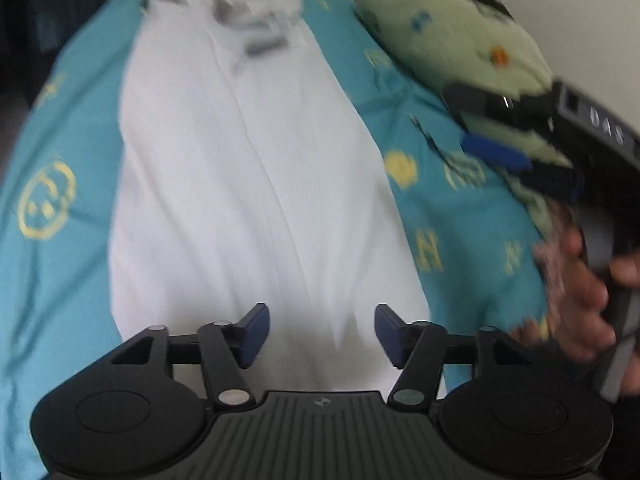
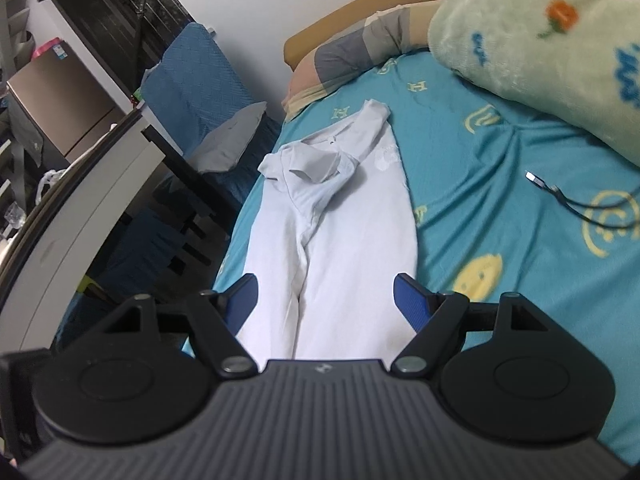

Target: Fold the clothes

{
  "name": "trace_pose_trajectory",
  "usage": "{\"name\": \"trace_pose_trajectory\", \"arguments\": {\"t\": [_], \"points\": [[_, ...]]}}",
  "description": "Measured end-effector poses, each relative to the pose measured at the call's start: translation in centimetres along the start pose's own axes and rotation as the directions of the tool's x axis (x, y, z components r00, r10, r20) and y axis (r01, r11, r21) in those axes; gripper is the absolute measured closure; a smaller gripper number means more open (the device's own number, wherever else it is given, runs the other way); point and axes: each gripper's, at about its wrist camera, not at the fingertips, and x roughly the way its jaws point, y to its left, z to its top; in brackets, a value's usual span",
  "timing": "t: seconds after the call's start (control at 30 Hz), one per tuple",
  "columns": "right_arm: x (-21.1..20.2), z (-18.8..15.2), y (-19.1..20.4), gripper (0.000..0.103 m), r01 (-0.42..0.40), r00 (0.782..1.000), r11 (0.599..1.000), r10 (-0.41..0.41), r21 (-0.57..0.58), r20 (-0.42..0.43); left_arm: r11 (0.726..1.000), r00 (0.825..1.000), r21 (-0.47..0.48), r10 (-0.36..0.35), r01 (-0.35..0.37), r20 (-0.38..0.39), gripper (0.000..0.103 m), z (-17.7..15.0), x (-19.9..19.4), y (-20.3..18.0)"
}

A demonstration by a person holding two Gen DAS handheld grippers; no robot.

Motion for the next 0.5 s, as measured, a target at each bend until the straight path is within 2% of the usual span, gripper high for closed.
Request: {"name": "trace_pose_trajectory", "arguments": {"t": [0.07,0.17,0.27,0.3,0.4,0.5], "points": [[1.5,1.0,0.1,0.026,-0.006,1.000,1.000,0.006,-0.015,-0.009,0.998,0.996,-0.041,0.039,-0.036,0.075,0.040,1.2,0.6,0.8],[4.7,3.1,0.7,0.026,-0.014,0.999,0.997,0.011,-0.069,-0.049,0.994,0.985,-0.072,0.094,-0.085,0.142,0.039,2.1,0.1,2.8],[9.1,5.4,2.0,0.026,-0.064,0.993,0.989,0.050,-0.136,-0.109,0.994,0.987,-0.106,0.031,-0.014,0.159,0.036,1.9,-0.2,5.5],[11.0,6.1,2.5,0.026,-0.067,0.991,0.985,0.047,-0.159,-0.124,0.992,0.985,-0.118,0.053,-0.033,0.166,0.036,1.7,-0.4,6.3],[17.4,7.4,4.7,0.028,0.026,0.992,0.952,-0.063,-0.305,-0.110,0.985,0.970,-0.136,0.136,-0.110,0.200,0.037,1.6,-0.6,8.5],[23.8,8.6,6.8,0.029,0.119,0.982,0.889,-0.170,-0.442,-0.078,0.987,0.970,-0.140,0.111,-0.081,0.215,0.038,2.3,-0.1,9.7]]}}
